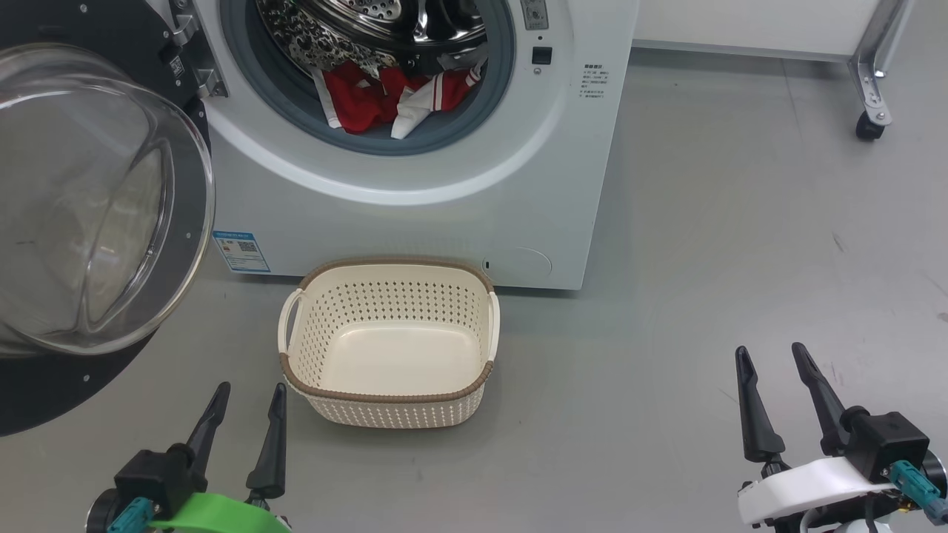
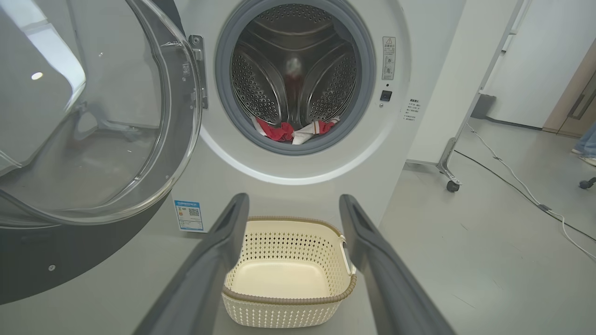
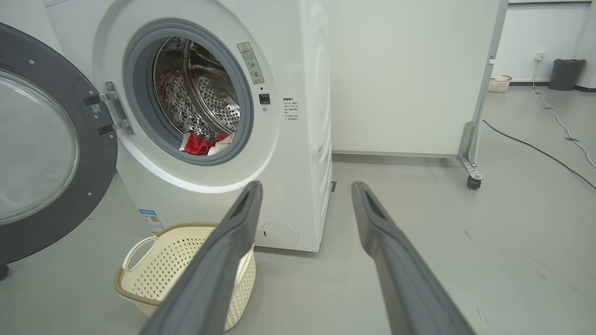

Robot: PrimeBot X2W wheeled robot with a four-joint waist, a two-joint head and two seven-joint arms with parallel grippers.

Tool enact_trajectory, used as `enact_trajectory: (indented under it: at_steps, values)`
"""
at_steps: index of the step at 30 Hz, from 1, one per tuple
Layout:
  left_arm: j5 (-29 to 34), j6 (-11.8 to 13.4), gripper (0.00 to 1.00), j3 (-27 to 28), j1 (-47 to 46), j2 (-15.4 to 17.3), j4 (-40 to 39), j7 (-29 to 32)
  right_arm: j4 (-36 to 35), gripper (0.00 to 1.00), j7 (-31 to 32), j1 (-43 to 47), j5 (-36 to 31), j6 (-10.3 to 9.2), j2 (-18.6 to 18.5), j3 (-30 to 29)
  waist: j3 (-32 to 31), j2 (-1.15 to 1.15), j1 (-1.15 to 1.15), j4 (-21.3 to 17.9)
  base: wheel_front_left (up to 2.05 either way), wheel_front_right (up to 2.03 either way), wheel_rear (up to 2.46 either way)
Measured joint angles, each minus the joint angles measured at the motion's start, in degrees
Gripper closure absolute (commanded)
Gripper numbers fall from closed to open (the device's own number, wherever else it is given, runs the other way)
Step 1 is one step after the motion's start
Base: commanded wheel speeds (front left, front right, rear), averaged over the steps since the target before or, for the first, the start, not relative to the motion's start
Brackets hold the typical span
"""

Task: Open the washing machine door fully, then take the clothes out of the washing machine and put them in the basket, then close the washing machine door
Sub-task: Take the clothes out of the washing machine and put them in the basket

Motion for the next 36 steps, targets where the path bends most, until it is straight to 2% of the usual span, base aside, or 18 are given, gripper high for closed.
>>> enact_trajectory:
  at_steps: [17,36]
  values:
    - [-0.07,-0.05,0.00,0.03,0.05,-0.01,-0.16,0.00,0.01,0.00,0.00,0.00,-0.43,0.07,0.11,-0.30,0.10,0.00,0.00,0.07,0.69,-0.69,0.00]
    - [0.64,0.02,0.00,-0.12,0.06,0.41,-0.21,0.00,0.03,0.00,0.00,-0.01,-0.57,0.55,0.23,-0.37,0.31,0.00,0.00,0.40,1.36,-1.36,0.00]
